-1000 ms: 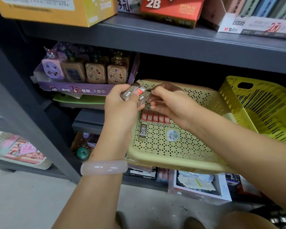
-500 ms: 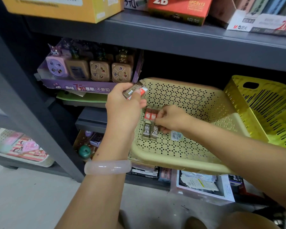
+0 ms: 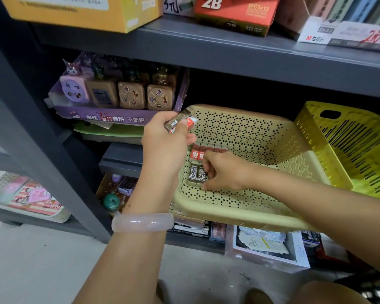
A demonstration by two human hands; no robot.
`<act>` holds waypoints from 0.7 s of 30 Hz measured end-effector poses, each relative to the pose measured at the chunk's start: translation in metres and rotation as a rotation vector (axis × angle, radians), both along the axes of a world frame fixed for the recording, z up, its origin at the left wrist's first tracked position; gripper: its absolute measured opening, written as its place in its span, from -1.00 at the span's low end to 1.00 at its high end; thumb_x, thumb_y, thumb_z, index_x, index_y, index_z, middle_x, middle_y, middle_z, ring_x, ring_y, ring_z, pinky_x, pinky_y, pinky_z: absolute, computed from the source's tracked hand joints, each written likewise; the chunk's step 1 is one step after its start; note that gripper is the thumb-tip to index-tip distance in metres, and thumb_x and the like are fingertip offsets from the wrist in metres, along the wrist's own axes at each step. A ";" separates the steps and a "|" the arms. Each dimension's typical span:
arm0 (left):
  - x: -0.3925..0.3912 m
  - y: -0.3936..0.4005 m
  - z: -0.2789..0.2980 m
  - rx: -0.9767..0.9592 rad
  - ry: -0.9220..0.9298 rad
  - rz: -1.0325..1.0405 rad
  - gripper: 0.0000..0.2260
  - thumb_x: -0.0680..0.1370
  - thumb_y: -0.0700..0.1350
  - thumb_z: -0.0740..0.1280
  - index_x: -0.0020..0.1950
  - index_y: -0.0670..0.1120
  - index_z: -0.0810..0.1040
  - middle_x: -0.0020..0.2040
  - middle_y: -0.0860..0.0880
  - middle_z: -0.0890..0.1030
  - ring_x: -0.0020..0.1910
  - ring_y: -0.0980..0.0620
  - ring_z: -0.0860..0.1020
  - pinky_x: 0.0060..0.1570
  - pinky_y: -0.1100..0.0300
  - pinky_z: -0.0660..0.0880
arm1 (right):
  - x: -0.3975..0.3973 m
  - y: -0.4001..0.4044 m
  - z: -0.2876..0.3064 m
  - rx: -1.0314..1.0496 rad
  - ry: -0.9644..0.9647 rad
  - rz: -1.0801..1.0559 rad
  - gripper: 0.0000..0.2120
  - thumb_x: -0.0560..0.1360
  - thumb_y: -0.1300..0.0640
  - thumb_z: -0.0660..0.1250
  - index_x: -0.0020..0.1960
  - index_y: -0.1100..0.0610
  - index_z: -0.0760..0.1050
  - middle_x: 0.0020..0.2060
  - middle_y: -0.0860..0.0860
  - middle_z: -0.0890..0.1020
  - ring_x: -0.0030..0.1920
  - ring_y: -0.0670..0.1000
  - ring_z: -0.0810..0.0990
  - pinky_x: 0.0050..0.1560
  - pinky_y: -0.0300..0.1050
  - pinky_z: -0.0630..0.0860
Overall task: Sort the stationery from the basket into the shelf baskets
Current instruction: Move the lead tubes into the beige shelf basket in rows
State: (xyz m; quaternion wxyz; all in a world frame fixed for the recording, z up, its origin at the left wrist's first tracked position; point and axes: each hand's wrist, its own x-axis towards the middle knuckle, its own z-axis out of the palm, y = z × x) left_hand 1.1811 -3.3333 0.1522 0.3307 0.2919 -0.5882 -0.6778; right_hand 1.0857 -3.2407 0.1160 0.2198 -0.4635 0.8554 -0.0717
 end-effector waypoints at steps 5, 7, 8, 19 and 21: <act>-0.002 0.003 0.001 -0.004 0.012 -0.047 -0.84 0.55 -0.23 0.28 -0.13 0.03 0.47 -0.16 -0.02 0.61 -0.32 0.15 0.64 -0.13 0.27 0.58 | -0.007 0.007 0.012 -0.170 -0.153 -0.060 -0.85 0.48 0.04 0.35 -0.12 0.04 0.38 -0.22 -0.03 0.53 -0.29 -0.11 0.48 -0.31 -0.29 0.44; -0.004 0.006 0.001 -0.006 0.023 -0.061 -0.88 0.54 -0.23 0.30 -0.10 0.00 0.49 -0.22 0.02 0.59 -0.34 0.18 0.63 -0.18 0.32 0.58 | -0.007 0.009 0.024 -0.502 -0.558 -0.275 -0.86 0.56 0.09 0.22 -0.05 0.16 0.47 -0.23 0.03 0.57 -0.33 -0.12 0.52 -0.32 -0.33 0.51; -0.004 0.008 0.000 -0.013 0.022 -0.067 -0.91 0.54 -0.22 0.30 -0.06 -0.03 0.50 -0.24 0.04 0.58 -0.35 0.19 0.63 -0.19 0.32 0.58 | -0.008 0.010 0.029 -0.648 -0.782 -0.351 -0.81 0.58 0.10 0.18 -0.04 0.21 0.49 -0.23 0.05 0.59 -0.33 -0.11 0.55 -0.30 -0.32 0.54; -0.010 0.011 -0.003 -0.151 -0.074 0.015 -0.95 0.53 -0.11 0.28 -0.13 0.02 0.50 -0.09 -0.07 0.63 -0.09 -0.02 0.60 0.03 -0.01 0.55 | -0.033 0.016 0.034 -1.020 -0.880 -0.732 -0.93 0.50 0.19 0.31 -0.15 0.17 0.50 -0.30 0.02 0.66 -0.33 -0.10 0.62 -0.32 -0.31 0.56; -0.011 0.010 -0.005 -0.169 -0.061 0.022 -0.98 0.52 -0.09 0.29 -0.08 0.00 0.51 -0.15 0.01 0.65 -0.25 0.12 0.54 -0.15 0.29 0.51 | -0.045 0.020 0.028 -0.863 -0.641 -0.806 -0.91 0.50 0.18 0.33 -0.15 0.19 0.48 -0.27 0.05 0.65 -0.42 -0.12 0.61 -0.34 -0.32 0.57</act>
